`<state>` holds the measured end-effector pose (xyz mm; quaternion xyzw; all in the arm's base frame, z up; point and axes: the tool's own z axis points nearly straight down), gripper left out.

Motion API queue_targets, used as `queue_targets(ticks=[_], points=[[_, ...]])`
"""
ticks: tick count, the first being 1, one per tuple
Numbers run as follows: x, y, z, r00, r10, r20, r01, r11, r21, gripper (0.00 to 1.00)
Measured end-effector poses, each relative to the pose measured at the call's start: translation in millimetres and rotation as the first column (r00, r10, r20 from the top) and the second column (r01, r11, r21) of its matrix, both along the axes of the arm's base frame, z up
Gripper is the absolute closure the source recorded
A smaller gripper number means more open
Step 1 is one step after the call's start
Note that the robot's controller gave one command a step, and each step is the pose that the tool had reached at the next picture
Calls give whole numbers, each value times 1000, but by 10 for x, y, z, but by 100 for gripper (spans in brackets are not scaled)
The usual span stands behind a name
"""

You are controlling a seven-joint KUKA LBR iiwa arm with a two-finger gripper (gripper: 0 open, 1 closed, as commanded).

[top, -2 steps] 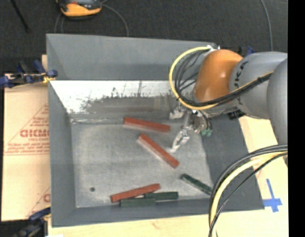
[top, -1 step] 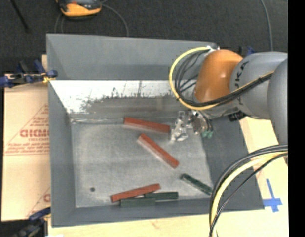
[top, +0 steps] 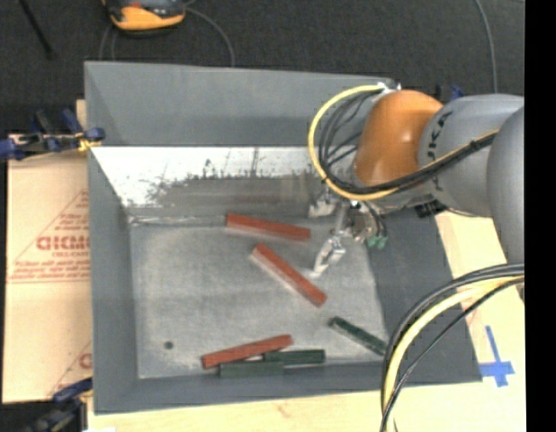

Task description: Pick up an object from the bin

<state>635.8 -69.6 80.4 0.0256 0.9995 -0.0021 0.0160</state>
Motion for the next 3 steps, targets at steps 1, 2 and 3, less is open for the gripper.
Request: queue_targets(ticks=[1,2,3], points=[[-51,7,3,999,2,-34,-1,1000,4,100],[0,0,0,1000,1,0,-1,1000,0,0],[-54,7,3,999,2,-35,-2,1000,4,100]])
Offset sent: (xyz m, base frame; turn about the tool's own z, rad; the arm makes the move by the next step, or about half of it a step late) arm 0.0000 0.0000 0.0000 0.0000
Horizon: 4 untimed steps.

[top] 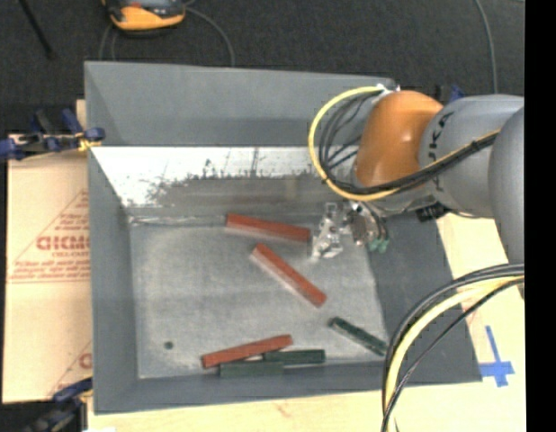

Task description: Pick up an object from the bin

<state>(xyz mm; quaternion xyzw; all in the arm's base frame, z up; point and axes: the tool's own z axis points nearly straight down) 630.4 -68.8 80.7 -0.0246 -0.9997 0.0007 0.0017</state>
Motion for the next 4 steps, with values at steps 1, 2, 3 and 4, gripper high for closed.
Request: queue_targets(ticks=[1,2,3,4], points=[[6,-1,1,1000,0,4,0,1000,0,100],[-37,43,278,999,45,3,-45,999,0,100],[8,53,218,1000,-2,8,2,1000,2,0],[19,56,28,999,-31,7,31,1000,2,100]])
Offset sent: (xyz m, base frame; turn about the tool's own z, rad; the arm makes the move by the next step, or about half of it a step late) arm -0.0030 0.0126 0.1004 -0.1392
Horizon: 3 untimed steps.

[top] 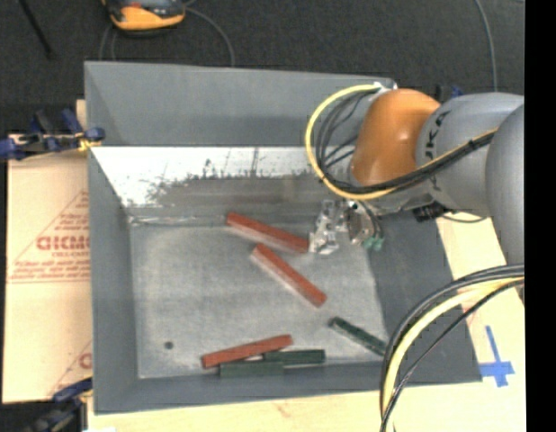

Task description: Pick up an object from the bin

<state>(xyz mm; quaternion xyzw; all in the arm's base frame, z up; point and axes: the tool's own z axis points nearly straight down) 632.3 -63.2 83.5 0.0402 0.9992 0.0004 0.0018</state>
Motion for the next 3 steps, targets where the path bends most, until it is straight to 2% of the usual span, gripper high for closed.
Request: queue_targets(ticks=[1,2,3], points=[[0,-1,0,1000,0,0,0,1000,0,0],[0,-1,0,1000,1,0,-1,1000,0,0],[110,581,-14,965,-264,4,264,965,-1,100]])
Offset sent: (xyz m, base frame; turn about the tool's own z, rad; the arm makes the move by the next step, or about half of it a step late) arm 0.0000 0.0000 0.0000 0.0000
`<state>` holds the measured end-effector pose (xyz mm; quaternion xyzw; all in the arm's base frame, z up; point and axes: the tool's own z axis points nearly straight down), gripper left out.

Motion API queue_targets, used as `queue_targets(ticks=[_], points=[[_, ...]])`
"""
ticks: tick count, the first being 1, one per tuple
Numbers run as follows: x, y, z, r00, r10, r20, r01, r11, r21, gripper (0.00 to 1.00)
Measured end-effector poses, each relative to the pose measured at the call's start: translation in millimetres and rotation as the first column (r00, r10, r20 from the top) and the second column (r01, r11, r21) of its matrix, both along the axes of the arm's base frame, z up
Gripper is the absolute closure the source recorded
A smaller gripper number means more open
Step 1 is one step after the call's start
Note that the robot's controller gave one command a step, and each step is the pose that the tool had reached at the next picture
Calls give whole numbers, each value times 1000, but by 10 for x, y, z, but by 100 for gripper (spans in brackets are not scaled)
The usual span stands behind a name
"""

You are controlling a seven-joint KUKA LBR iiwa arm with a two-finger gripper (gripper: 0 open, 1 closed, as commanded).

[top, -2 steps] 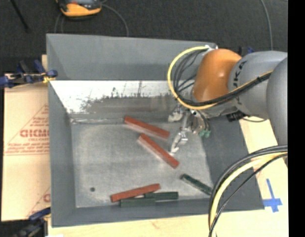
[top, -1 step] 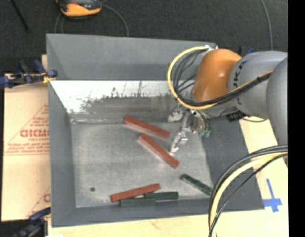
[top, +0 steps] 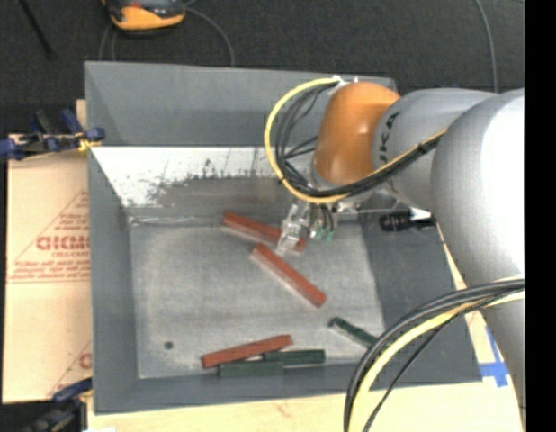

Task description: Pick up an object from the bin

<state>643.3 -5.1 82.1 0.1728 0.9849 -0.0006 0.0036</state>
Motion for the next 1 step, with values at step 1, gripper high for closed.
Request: queue_targets(ticks=[1], points=[[18,-3,-14,1000,0,15,0,1000,-1,0]])
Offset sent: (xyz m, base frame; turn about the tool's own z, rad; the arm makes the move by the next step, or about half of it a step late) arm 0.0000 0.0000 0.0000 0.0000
